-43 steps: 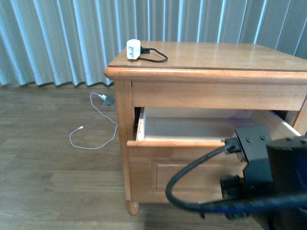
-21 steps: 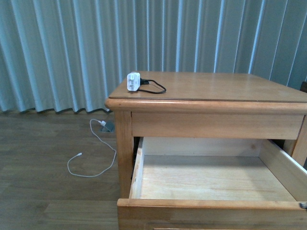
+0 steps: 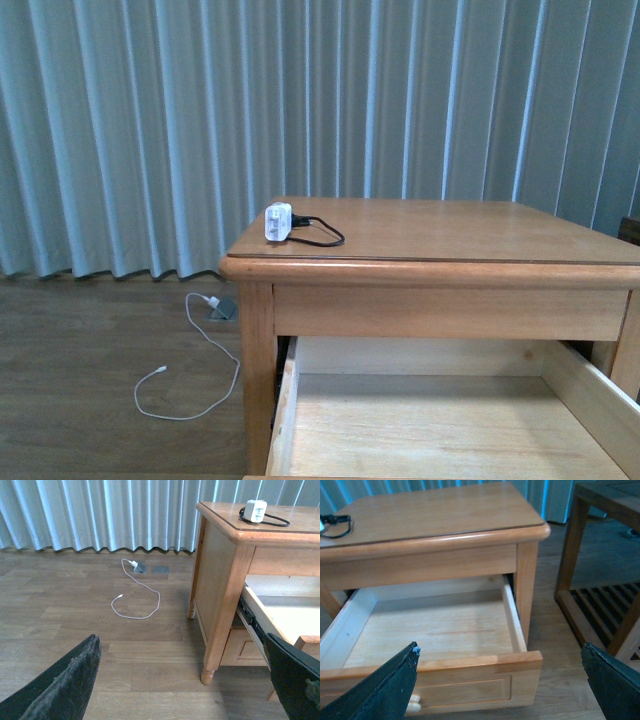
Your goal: Put charger into drawer
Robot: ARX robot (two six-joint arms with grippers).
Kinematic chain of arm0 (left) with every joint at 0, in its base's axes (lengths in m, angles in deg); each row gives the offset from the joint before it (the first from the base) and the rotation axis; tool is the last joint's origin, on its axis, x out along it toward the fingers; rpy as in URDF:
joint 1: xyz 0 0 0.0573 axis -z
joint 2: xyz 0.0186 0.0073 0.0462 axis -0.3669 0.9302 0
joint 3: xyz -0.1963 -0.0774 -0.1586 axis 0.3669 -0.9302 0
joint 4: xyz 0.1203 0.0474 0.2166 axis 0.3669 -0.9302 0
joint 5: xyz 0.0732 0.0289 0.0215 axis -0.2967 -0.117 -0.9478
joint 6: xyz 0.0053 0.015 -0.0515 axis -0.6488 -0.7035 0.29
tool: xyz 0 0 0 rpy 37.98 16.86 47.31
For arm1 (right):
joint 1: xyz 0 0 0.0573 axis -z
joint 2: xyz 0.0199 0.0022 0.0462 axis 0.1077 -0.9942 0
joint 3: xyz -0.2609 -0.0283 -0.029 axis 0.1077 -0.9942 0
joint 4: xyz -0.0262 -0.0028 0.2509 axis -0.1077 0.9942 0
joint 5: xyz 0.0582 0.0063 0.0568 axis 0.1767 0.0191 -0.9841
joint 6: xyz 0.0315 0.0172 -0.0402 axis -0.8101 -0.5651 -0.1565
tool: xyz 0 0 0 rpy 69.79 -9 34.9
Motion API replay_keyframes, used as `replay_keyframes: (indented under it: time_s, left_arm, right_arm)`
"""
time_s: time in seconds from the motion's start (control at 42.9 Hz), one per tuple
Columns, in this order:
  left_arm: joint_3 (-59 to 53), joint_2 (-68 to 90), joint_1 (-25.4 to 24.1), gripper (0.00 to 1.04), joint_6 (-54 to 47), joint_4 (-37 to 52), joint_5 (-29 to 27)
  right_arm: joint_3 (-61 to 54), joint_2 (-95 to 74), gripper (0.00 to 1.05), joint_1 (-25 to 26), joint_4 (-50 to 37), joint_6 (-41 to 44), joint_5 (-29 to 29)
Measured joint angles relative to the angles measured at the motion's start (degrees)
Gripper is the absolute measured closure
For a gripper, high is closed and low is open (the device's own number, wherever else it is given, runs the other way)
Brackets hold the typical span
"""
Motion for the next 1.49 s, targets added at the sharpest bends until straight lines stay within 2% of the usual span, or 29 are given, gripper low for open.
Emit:
replay_keyframes:
  time_s: [0.28,0.723,0.746,0.792,0.862,1.072,1.142,1.189,1.212,1.259,1.492]
  left_arm:
    - [0.0,0.0,0.0,0.06,0.0,0.0,0.0]
    - [0.0,0.0,0.0,0.06,0.0,0.0,0.0]
    - [0.0,0.0,0.0,0.06,0.0,0.0,0.0]
    - [0.0,0.0,0.0,0.06,0.0,0.0,0.0]
    - [0.0,0.0,0.0,0.06,0.0,0.0,0.0]
    - [0.0,0.0,0.0,0.06,0.0,0.0,0.0]
    - [0.0,0.0,0.0,0.06,0.0,0.0,0.0]
    - [0.0,0.0,0.0,0.06,0.0,0.0,0.0]
    - [0.0,0.0,0.0,0.06,0.0,0.0,0.0]
    - [0.0,0.0,0.0,0.06,0.0,0.0,0.0]
    - [0.0,0.0,0.0,0.06,0.0,0.0,0.0]
  right_arm:
    - [-2.9,7.5,0.08,16.9,-2.6,-2.3,-10.3]
    - [-3.2,7.5,0.08,18.2,-2.6,-3.7,-10.9]
    - [-3.3,7.5,0.10,18.5,-3.1,-3.2,-12.2]
    - [-4.5,8.1,0.20,18.9,-5.3,-0.6,-17.6]
    - [-6.2,9.8,0.32,17.2,-5.4,2.1,-17.8]
    - [-10.3,14.9,0.78,9.7,-4.5,4.3,-10.8]
    - [-10.9,19.7,0.94,8.5,1.0,4.4,-10.0]
    - [-11.7,22.8,1.04,5.4,2.7,4.6,-4.8]
    - [-11.7,23.5,1.03,3.0,2.8,4.6,-2.3]
    - [-11.8,24.0,1.01,0.2,2.8,4.7,-1.6]
    - [-12.1,24.2,0.49,-0.6,2.8,4.7,-0.9]
